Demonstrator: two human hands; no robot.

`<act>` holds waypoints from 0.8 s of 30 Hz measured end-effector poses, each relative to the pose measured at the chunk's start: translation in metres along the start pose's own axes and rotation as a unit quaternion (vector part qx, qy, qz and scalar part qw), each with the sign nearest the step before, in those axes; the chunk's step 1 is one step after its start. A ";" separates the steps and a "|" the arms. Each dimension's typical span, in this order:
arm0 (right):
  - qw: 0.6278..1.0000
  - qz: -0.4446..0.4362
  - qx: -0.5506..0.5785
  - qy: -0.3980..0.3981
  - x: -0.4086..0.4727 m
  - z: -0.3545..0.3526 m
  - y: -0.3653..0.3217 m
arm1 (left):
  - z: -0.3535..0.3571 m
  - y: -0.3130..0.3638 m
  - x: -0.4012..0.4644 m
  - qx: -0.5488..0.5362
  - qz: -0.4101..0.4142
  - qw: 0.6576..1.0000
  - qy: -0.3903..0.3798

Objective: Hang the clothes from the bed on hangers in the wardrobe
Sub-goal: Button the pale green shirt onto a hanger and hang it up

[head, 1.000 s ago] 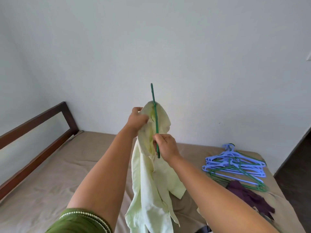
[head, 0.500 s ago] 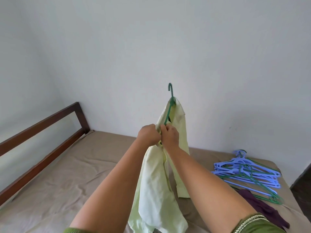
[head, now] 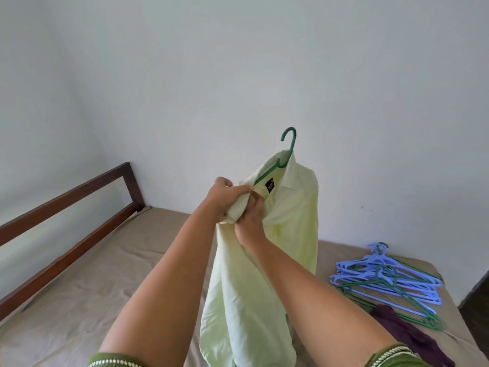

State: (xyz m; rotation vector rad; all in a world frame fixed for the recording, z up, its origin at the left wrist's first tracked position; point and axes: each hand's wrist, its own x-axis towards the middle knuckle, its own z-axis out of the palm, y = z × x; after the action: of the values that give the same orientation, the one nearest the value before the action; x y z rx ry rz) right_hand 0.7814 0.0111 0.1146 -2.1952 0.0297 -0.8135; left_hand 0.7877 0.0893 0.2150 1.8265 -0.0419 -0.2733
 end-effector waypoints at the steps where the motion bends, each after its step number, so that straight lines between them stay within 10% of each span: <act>1: 0.999 -0.034 -0.028 -0.025 -0.003 0.001 0.001 | -0.006 0.002 0.003 0.039 -0.004 0.999 0.006; 5: 0.993 -0.091 -0.055 -0.060 -0.005 -0.026 -0.002 | -0.012 0.015 0.007 0.186 0.078 0.979 0.004; 9: 0.975 -0.196 -0.024 0.104 0.012 -0.065 0.000 | -0.007 0.018 0.003 0.348 0.189 0.911 0.118; 13: 0.963 -0.066 0.077 0.248 0.054 -0.102 0.016 | -0.028 0.013 0.011 0.378 0.246 0.881 0.140; 19: 0.992 0.059 -0.063 -0.088 0.103 -0.116 0.017 | -0.066 0.016 0.013 0.381 0.338 0.846 0.160; 24: 0.988 0.027 -0.104 0.109 0.102 -0.094 0.025 | -0.078 0.013 0.020 0.352 0.389 0.823 0.217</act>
State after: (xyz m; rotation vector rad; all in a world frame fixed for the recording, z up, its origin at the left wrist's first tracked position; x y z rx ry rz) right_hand 0.8154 -0.0957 0.1992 -2.2763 0.2935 -1.0567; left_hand 0.8252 0.1561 0.2433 2.3730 -0.6268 0.8506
